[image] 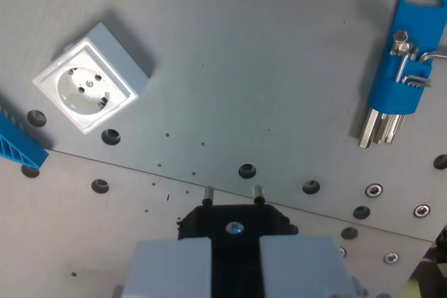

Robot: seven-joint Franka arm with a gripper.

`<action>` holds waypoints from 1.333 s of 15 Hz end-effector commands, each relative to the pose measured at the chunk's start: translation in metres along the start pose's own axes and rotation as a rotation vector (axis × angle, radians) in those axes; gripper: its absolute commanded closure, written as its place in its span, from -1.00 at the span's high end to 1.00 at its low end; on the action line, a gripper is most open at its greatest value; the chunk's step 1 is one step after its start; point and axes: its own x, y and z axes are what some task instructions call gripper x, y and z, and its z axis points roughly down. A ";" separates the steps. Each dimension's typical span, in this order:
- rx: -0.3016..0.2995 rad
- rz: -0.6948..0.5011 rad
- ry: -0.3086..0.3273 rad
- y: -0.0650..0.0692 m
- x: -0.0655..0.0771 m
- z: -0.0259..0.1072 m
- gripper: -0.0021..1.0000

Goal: Move above the white socket

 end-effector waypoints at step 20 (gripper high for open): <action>-0.009 -0.115 0.054 -0.011 -0.005 0.020 -1.00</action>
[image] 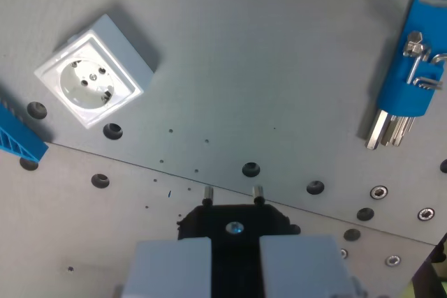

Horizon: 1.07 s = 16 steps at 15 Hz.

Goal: Move above the white socket

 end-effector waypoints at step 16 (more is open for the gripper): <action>-0.020 -0.304 0.088 -0.041 -0.010 0.071 -1.00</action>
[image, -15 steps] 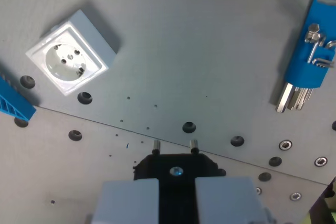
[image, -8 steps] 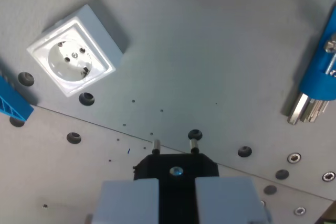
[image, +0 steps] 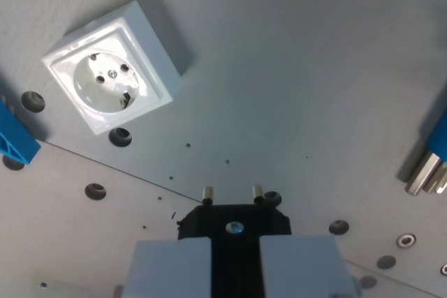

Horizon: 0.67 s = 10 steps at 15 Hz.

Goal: Move above the white socket

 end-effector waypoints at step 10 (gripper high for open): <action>-0.022 -0.272 0.098 -0.033 -0.002 0.055 -1.00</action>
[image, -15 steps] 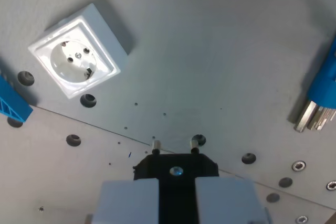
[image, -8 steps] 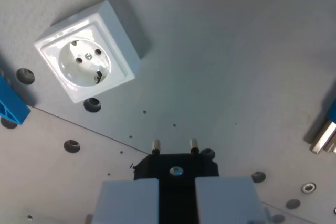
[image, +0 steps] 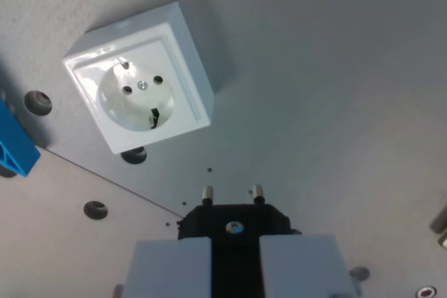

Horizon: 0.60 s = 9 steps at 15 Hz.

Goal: Move above the white socket

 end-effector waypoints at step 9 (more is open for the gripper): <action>-0.040 -0.219 0.099 -0.028 0.000 0.047 -1.00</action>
